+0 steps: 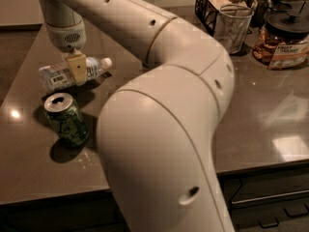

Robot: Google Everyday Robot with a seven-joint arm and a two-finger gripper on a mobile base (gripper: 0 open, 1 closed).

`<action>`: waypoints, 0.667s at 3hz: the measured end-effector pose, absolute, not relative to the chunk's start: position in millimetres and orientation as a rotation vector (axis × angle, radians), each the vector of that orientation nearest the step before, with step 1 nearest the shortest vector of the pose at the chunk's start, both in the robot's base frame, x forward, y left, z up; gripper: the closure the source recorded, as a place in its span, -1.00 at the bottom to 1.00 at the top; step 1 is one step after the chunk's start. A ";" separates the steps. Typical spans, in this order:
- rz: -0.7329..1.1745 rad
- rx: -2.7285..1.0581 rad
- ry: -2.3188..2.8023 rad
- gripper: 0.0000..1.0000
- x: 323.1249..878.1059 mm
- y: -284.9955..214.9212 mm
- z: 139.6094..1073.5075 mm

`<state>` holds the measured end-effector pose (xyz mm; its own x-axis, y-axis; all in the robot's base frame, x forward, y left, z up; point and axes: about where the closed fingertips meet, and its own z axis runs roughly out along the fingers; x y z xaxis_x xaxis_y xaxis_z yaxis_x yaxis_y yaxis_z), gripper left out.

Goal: Move blue plastic bottle near green can

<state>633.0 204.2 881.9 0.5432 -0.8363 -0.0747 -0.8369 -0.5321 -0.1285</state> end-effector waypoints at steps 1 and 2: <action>0.022 -2.623 1.425 1.00 595.9 186.6 887.5; 0.043 -2.642 1.436 1.00 563.0 173.3 878.4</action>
Offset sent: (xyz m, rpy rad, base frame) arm -0.1148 -0.0558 -0.0141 -0.0471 0.0777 0.0050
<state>563.0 173.3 878.4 0.5457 -0.8332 -0.0888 -0.8371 -0.5372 -0.1038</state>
